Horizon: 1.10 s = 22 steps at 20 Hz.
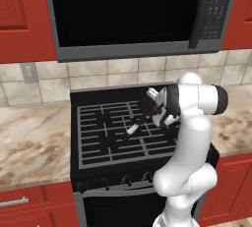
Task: Take the chicken drumsticks from the pan and place one on each plate on the dining counter.
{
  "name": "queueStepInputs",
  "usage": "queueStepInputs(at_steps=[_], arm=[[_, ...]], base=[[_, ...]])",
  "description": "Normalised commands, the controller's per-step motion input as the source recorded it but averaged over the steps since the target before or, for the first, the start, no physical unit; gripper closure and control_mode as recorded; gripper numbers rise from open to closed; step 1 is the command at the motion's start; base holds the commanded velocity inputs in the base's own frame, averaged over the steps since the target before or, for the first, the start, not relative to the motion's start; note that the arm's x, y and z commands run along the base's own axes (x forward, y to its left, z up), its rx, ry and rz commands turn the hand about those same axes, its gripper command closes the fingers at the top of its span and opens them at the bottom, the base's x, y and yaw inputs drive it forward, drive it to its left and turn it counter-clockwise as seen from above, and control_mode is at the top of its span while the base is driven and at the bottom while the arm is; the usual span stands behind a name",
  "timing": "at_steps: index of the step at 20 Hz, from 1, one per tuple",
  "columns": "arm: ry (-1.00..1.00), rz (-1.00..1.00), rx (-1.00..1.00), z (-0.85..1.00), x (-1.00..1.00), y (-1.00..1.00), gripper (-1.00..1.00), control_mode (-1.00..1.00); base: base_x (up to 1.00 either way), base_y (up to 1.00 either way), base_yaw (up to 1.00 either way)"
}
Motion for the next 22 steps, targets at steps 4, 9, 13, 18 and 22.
queueStepInputs(at_steps=[4, 9, 13, 18, 22], arm=[[-0.25, -0.09, 0.23, 1.00, -0.33, -0.32, 1.00, -1.00], [-0.17, 0.01, 0.23, 1.00, -0.86, -0.53, 1.00, -1.00], [-0.18, 0.09, 0.21, 1.00, -0.97, -0.57, 1.00, -1.00], [-0.12, 0.10, 0.23, 1.00, -0.79, -0.59, 1.00, -1.00], [-0.04, 0.06, 0.21, 1.00, -0.90, -0.66, 1.00, -1.00]], base=[[0.00, 0.00, 0.00], [0.00, 0.00, 0.00], [0.00, 0.00, 0.00], [0.00, 0.00, 0.00], [0.00, 0.00, 0.00]])
